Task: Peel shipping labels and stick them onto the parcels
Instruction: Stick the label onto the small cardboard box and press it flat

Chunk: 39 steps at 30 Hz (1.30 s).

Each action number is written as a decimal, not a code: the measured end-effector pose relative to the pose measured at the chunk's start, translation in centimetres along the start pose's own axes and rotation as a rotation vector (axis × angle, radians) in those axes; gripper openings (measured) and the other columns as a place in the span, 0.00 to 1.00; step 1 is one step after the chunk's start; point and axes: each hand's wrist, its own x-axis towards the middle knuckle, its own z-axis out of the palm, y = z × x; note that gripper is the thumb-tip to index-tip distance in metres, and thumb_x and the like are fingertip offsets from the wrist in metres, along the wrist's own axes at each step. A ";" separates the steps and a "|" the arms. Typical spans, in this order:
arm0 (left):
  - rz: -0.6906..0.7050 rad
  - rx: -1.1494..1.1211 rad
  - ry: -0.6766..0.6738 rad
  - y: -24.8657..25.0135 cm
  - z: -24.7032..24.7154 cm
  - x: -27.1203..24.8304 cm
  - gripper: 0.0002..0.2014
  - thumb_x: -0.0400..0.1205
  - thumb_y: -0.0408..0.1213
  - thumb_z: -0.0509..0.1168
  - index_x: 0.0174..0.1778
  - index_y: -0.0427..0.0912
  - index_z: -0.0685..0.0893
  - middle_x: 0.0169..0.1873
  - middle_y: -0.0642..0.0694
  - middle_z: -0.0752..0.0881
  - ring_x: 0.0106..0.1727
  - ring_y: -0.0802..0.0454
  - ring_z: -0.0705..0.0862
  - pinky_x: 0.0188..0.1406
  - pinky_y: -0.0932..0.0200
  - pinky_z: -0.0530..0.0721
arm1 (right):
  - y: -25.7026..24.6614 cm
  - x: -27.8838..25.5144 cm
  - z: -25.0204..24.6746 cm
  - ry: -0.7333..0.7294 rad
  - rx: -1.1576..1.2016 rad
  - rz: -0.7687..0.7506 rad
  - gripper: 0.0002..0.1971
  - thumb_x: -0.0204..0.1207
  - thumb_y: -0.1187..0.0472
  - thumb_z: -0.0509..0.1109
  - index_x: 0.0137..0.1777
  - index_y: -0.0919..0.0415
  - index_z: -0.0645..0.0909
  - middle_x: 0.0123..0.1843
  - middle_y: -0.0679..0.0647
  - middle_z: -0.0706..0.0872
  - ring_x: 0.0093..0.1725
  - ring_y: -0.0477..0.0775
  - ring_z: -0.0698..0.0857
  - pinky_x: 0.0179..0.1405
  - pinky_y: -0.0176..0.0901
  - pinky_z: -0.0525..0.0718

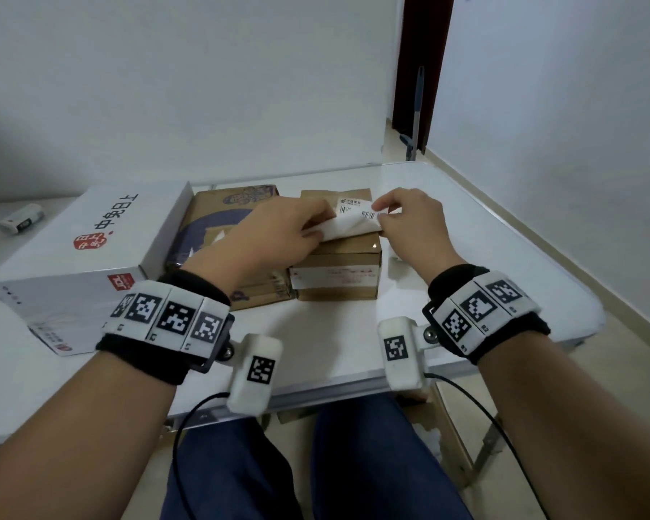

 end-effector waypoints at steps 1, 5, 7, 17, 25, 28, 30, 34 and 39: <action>-0.009 -0.030 -0.008 -0.1 -0.1 -0.1 0.12 0.81 0.37 0.63 0.61 0.48 0.81 0.53 0.48 0.87 0.54 0.48 0.84 0.53 0.50 0.81 | 0.0 0.0 -0.1 0.007 0.029 0.002 0.11 0.75 0.67 0.65 0.50 0.57 0.87 0.55 0.55 0.84 0.53 0.55 0.85 0.56 0.50 0.86; 0.016 -0.134 0.068 0.2 -0.2 0.0 0.13 0.80 0.33 0.66 0.59 0.47 0.82 0.52 0.54 0.85 0.53 0.58 0.81 0.47 0.71 0.74 | 0.0 1.0 -0.9 -0.011 0.219 0.036 0.09 0.76 0.70 0.67 0.47 0.61 0.89 0.50 0.55 0.86 0.51 0.54 0.88 0.50 0.45 0.90; 0.016 -0.192 0.122 0.5 -0.2 0.1 0.13 0.78 0.32 0.67 0.58 0.46 0.83 0.49 0.55 0.84 0.50 0.59 0.80 0.43 0.77 0.71 | -0.2 1.7 -1.4 -0.055 0.325 0.050 0.08 0.77 0.72 0.68 0.47 0.65 0.88 0.49 0.56 0.85 0.48 0.53 0.88 0.46 0.37 0.90; 0.095 -0.249 0.088 1.5 -0.1 1.3 0.09 0.75 0.32 0.71 0.49 0.47 0.84 0.40 0.55 0.84 0.40 0.60 0.81 0.45 0.60 0.82 | -0.1 4.8 -1.3 -0.205 0.346 0.013 0.08 0.76 0.68 0.70 0.50 0.60 0.90 0.49 0.51 0.90 0.45 0.44 0.85 0.42 0.28 0.82; 0.201 -0.127 0.067 0.5 0.6 2.0 0.05 0.76 0.34 0.73 0.47 0.45 0.90 0.42 0.52 0.86 0.37 0.68 0.78 0.40 0.78 0.72 | 0.2 5.9 -0.7 -0.335 0.409 0.052 0.13 0.76 0.69 0.71 0.59 0.60 0.87 0.50 0.56 0.91 0.48 0.50 0.90 0.47 0.32 0.85; 0.227 -0.098 0.082 0.4 0.5 1.9 0.05 0.77 0.35 0.72 0.47 0.45 0.91 0.42 0.52 0.87 0.39 0.61 0.80 0.42 0.69 0.77 | 0.0 6.1 -0.3 -0.365 0.360 0.036 0.15 0.76 0.69 0.71 0.62 0.59 0.86 0.46 0.53 0.91 0.43 0.42 0.89 0.42 0.25 0.82; 0.237 -0.090 0.093 0.3 0.4 1.8 0.05 0.77 0.35 0.72 0.47 0.45 0.91 0.41 0.52 0.87 0.38 0.60 0.80 0.42 0.65 0.78 | -0.1 6.1 -0.1 -0.381 0.343 0.020 0.16 0.76 0.68 0.71 0.63 0.58 0.86 0.42 0.50 0.90 0.42 0.42 0.88 0.44 0.25 0.82; 0.229 -0.069 0.080 0.0 0.5 1.6 0.06 0.77 0.34 0.73 0.47 0.46 0.92 0.41 0.53 0.87 0.37 0.59 0.80 0.41 0.63 0.78 | -0.1 6.2 0.4 -0.372 0.306 0.004 0.16 0.75 0.67 0.73 0.62 0.57 0.86 0.48 0.56 0.91 0.50 0.53 0.89 0.58 0.41 0.85; 0.241 -0.072 0.094 -0.2 0.8 1.6 0.06 0.76 0.33 0.73 0.45 0.46 0.92 0.42 0.52 0.88 0.36 0.61 0.79 0.39 0.79 0.73 | 0.3 6.1 0.7 -0.334 0.219 -0.015 0.16 0.74 0.66 0.73 0.61 0.55 0.87 0.55 0.55 0.88 0.56 0.54 0.87 0.53 0.39 0.84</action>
